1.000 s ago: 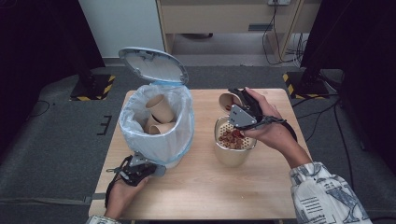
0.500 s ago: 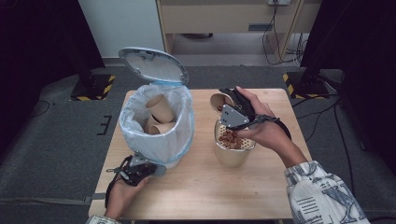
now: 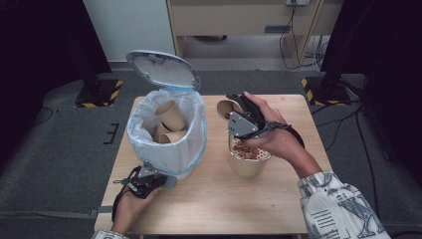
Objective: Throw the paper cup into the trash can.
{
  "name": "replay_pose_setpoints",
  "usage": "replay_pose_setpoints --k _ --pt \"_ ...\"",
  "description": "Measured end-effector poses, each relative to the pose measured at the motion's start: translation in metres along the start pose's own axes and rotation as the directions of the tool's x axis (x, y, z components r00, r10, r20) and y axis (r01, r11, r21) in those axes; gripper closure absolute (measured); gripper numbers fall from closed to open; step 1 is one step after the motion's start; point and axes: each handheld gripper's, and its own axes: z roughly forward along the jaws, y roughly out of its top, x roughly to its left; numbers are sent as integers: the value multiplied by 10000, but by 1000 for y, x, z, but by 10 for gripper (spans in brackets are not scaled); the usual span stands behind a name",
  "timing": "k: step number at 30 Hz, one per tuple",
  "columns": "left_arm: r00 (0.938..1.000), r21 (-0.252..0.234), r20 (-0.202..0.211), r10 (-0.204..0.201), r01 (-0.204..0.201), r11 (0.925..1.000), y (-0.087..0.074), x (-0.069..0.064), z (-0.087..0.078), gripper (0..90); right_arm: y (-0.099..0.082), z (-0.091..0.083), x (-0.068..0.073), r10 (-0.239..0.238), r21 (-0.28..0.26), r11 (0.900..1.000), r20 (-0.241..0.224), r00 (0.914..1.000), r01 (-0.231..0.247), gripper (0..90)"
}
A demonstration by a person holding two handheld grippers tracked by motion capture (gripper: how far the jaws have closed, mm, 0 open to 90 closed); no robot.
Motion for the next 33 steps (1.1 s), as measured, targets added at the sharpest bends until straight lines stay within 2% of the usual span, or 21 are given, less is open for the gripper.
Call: replay_pose_setpoints --k 17,33 --pt "10000 -32 1 -38 38 10000 0 0 0 899 20 3 -4 86 -336 9994 -26 10000 -87 324" --pt "10000 -41 3 -48 48 10000 0 0 0 899 44 6 -13 246 -747 9969 -141 9996 -256 324"
